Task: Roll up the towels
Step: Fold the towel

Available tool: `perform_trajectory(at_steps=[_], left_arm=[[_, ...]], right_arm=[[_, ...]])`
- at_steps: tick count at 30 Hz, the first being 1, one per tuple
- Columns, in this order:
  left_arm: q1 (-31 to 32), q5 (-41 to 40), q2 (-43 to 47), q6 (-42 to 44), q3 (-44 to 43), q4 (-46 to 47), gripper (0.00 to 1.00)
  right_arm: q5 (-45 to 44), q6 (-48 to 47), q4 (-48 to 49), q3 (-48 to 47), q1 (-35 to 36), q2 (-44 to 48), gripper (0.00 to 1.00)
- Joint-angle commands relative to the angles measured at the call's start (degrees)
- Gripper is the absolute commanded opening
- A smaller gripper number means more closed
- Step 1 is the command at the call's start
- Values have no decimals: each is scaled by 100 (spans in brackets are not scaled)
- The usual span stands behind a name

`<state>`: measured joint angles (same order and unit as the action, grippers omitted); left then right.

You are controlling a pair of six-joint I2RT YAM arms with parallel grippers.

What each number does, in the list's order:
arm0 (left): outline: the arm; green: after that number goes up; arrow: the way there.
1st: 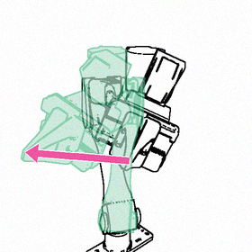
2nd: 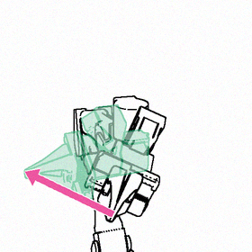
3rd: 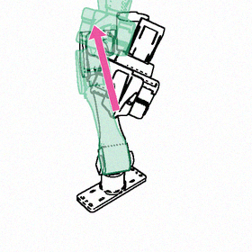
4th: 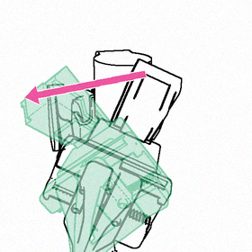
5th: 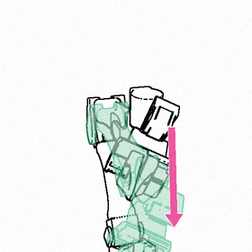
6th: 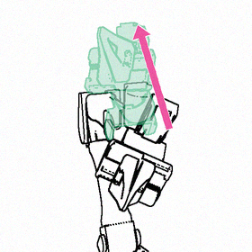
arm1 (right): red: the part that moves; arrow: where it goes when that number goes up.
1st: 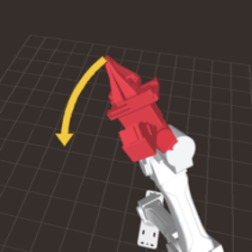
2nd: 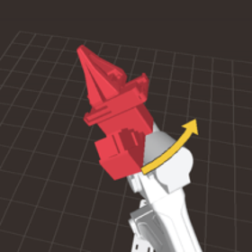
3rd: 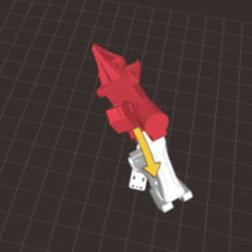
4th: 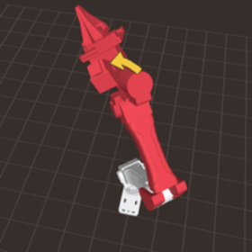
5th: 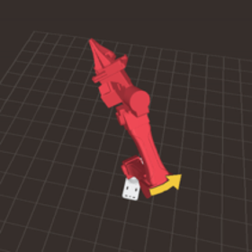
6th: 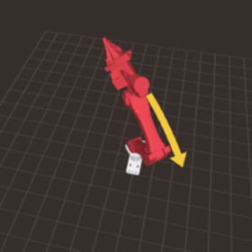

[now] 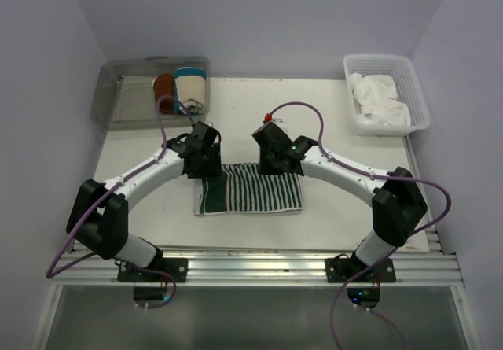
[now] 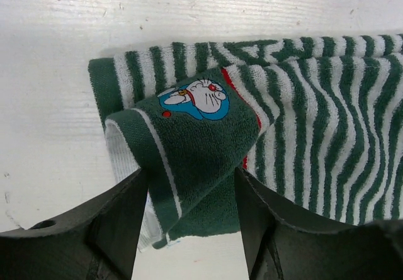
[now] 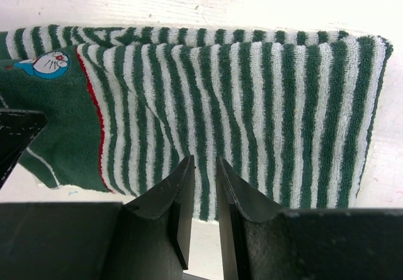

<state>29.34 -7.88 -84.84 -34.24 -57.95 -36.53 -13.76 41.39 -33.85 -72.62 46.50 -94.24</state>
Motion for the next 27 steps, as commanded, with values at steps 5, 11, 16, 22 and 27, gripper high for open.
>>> perform_trajectory(at_steps=[5,11,16,22,27], left_arm=[[-165,-153,-200,119,-252,76,57],[-262,-161,-200,137,-199,120,62],[-534,93,-349,242,-14,576,55],[-781,585,-464,277,-23,753,28],[-790,1051,-61,234,-93,683,15]], right_arm=[[-57,63,63,-173,-9,28,25],[-22,45,62,-200,-1,2,24],[31,62,133,-208,-1,-25,23],[49,54,80,-235,-1,-25,22],[49,45,115,-218,-9,-42,22]])
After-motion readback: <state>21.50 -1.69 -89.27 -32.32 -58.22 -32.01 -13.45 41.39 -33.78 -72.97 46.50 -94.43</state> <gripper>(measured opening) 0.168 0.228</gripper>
